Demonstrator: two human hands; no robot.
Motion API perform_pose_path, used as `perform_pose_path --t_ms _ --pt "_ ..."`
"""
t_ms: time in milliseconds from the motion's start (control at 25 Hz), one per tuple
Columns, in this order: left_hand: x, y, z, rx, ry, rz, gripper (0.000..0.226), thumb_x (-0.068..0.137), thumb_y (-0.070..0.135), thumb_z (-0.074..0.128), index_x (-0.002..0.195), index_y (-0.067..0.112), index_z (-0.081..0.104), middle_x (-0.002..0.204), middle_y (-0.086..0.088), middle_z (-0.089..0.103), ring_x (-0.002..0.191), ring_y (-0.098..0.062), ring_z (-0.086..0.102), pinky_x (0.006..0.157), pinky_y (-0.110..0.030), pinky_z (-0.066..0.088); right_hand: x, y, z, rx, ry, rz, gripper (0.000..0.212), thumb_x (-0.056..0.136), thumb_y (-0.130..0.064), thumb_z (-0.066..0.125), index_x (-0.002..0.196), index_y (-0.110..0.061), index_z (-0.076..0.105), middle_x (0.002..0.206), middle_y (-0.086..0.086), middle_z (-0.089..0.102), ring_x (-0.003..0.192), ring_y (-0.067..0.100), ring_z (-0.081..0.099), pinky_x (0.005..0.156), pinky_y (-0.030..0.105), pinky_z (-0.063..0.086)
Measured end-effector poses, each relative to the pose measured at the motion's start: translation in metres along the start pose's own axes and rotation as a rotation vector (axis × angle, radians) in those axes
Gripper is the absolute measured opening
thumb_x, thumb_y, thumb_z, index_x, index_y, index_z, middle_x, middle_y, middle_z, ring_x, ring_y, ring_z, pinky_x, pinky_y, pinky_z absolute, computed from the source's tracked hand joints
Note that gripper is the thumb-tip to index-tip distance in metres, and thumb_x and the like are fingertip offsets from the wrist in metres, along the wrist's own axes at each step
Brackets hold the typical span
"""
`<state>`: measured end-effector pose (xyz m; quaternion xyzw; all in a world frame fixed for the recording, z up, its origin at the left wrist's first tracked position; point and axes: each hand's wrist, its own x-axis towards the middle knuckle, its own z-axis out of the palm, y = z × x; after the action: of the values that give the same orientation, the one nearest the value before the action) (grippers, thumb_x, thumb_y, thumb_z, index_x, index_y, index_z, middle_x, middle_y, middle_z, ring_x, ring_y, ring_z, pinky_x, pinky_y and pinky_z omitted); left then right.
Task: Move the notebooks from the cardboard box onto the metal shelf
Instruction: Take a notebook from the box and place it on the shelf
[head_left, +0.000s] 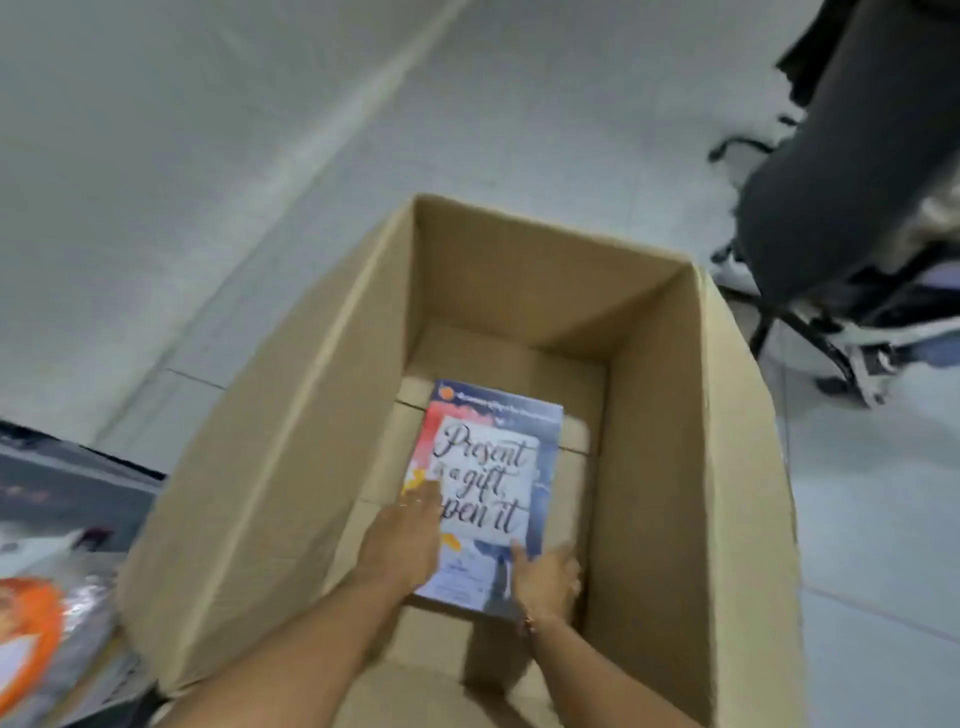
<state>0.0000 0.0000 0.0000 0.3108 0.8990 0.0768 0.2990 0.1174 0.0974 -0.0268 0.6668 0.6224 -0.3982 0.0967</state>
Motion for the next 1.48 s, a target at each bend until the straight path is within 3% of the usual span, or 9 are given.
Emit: perform_pose_path --t_ms 120,240,480,600,880,1120,1240,1360,1480 --pt "0.022 -0.021 0.037 0.01 -0.085 -0.44 0.054 0.092 0.022 0.046 0.138 0.004 0.027 0.139 -0.016 0.048 0.125 -0.034 0.049 0.1 -0.04 0.042 0.011 0.014 0.02 0.003 -0.049 0.028 0.055 0.086 -0.036 0.06 0.125 0.001 0.046 0.134 0.02 0.047 0.122 0.036 0.046 0.101 0.038 0.042" --pt "0.028 -0.013 0.05 -0.047 -0.102 -0.633 0.044 0.092 0.014 0.05 0.132 0.0 0.04 0.133 -0.019 0.053 0.118 -0.037 0.054 0.093 -0.04 0.047 0.012 0.018 0.026 0.007 -0.035 0.047 0.04 0.087 -0.033 0.059 0.112 -0.002 0.056 0.123 0.017 0.053 0.114 0.033 0.051 0.093 0.035 0.044" --pt "0.034 0.006 0.02 -0.032 -0.268 -0.695 0.029 0.089 0.01 0.053 0.115 -0.001 0.061 0.122 -0.016 0.063 0.11 -0.029 0.062 0.075 -0.03 0.048 0.0 0.007 0.023 0.061 0.082 0.063 0.037 0.089 -0.013 0.054 0.123 0.0 0.045 0.132 0.019 0.048 0.12 0.035 0.046 0.1 0.042 0.041" --pt "0.017 0.016 -0.011 -0.006 -0.202 -0.621 0.033 0.088 0.009 0.052 0.119 0.0 0.059 0.126 -0.013 0.061 0.115 -0.027 0.06 0.085 -0.029 0.05 -0.014 -0.006 0.011 0.088 0.148 0.058 0.04 0.085 0.0 0.052 0.124 0.001 0.042 0.135 0.019 0.044 0.124 0.035 0.043 0.102 0.043 0.036" --pt "-0.085 0.029 -0.142 -0.159 0.408 -0.261 0.031 0.086 0.003 0.054 0.115 0.009 0.063 0.115 -0.013 0.067 0.109 -0.032 0.062 0.086 -0.037 0.051 -0.108 -0.072 -0.052 0.51 0.301 -0.324 0.032 0.089 -0.005 0.049 0.117 0.011 0.047 0.122 0.031 0.048 0.116 0.043 0.046 0.097 0.044 0.034" --pt "-0.316 -0.021 -0.278 -0.006 1.597 0.026 0.047 0.088 0.032 0.046 0.113 -0.002 0.067 0.096 -0.009 0.07 0.083 -0.014 0.056 0.08 -0.021 0.041 -0.321 -0.167 -0.084 1.049 0.283 -1.164 0.062 0.079 -0.038 0.052 0.123 0.006 0.049 0.113 0.024 0.057 0.102 0.046 0.056 0.082 0.026 0.048" --pt "-0.432 -0.039 -0.32 0.146 1.895 -0.157 0.051 0.094 0.036 0.044 0.112 -0.005 0.067 0.095 -0.014 0.067 0.081 -0.012 0.052 0.08 -0.012 0.037 -0.44 -0.206 -0.104 1.093 0.247 -1.531 0.054 0.086 -0.029 0.055 0.127 0.005 0.048 0.115 0.029 0.059 0.104 0.04 0.052 0.091 0.036 0.044" --pt "-0.508 -0.047 -0.364 0.105 1.906 -0.426 0.04 0.09 0.021 0.059 0.126 0.001 0.059 0.096 -0.012 0.06 0.085 -0.018 0.055 0.075 -0.019 0.035 -0.531 -0.241 -0.125 1.077 0.117 -1.758 0.051 0.087 -0.02 0.055 0.128 0.009 0.047 0.106 0.038 0.059 0.095 0.042 0.056 0.084 0.029 0.039" --pt "-0.55 -0.074 -0.42 0.063 1.703 -0.794 0.027 0.093 0.019 0.055 0.107 -0.003 0.063 0.102 -0.025 0.063 0.097 -0.037 0.056 0.081 -0.036 0.037 -0.598 -0.283 -0.132 0.842 -0.065 -1.915 0.043 0.09 -0.012 0.053 0.13 0.003 0.046 0.117 0.03 0.057 0.107 0.041 0.054 0.083 0.031 0.034"
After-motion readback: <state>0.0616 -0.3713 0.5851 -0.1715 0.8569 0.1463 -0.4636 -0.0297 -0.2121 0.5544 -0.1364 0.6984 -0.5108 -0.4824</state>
